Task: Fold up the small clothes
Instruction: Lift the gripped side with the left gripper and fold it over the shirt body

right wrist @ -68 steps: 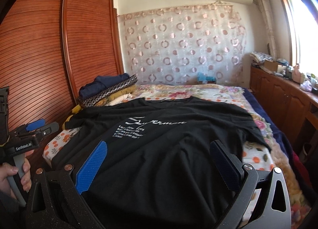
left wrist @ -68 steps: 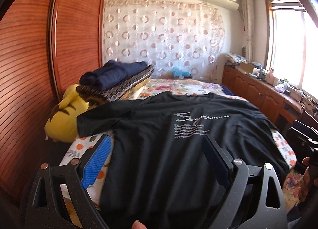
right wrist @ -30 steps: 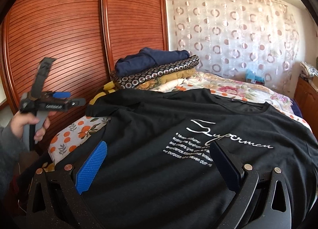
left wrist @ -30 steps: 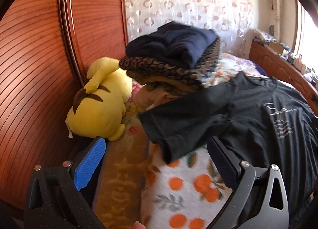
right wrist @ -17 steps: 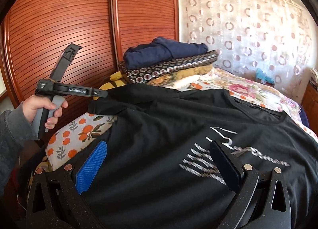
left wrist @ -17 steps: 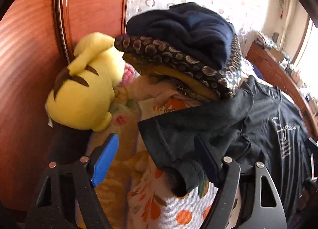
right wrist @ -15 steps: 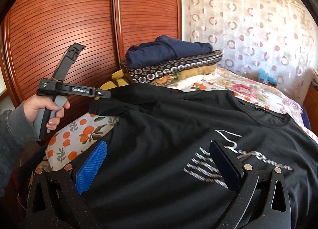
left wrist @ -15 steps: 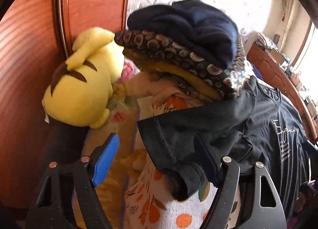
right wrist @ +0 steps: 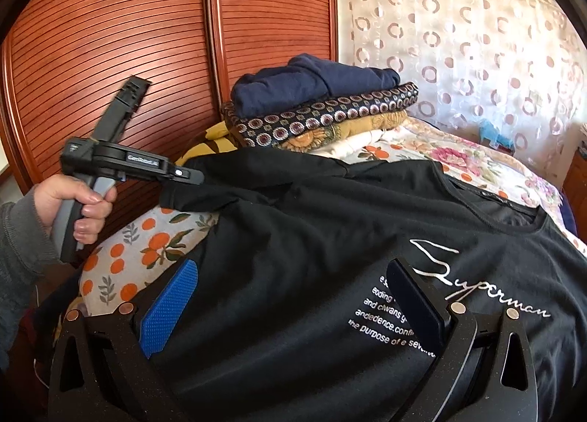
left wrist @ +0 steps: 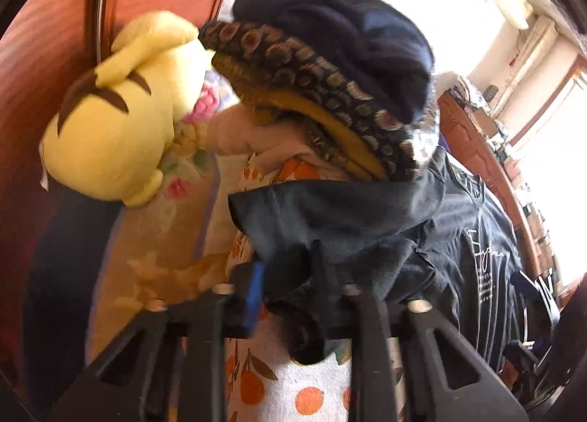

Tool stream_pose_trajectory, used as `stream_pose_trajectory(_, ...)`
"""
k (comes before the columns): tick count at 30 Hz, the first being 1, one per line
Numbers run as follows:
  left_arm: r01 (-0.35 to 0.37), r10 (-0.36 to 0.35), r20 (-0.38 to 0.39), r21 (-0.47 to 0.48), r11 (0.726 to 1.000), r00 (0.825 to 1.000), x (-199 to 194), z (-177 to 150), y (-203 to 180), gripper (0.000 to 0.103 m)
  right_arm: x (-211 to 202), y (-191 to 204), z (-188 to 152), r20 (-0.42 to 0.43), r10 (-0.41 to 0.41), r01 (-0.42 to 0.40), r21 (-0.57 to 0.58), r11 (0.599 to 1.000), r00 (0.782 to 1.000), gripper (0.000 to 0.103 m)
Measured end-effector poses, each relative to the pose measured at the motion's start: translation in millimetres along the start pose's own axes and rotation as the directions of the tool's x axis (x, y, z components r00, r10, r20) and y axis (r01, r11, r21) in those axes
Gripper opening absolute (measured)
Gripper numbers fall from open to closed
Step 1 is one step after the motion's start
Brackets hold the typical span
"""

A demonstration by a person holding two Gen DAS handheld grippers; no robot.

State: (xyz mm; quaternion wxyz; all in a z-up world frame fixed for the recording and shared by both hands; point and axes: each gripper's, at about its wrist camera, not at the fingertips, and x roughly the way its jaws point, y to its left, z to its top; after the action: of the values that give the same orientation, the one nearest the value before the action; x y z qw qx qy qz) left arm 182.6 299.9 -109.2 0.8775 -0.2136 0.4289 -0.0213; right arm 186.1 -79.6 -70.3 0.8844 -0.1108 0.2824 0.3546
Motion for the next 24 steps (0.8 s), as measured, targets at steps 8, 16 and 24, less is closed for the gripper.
stream_pose_trajectory(8, 0.022, -0.042, 0.112, 0.181, 0.983, 0.993, -55, -2, -70, 0.005, 2, -7, -4, -0.013, -0.007, 0.008, 0.040, 0.999, 1.000, 0.103)
stream_pose_trajectory(16, 0.105, -0.142, 0.082, 0.351, 0.931, 0.986, -53, 4, -160, 0.005, -15, -30, -10, 0.006, -0.059, 0.058, 0.089, 0.994, 0.998, 0.103)
stream_pose_trajectory(24, 0.178, -0.203, 0.005, 0.460, 0.870, 0.979, -45, -17, -222, 0.006, -48, -69, -31, 0.011, -0.158, 0.154, 0.173, 0.973, 0.987, 0.103)
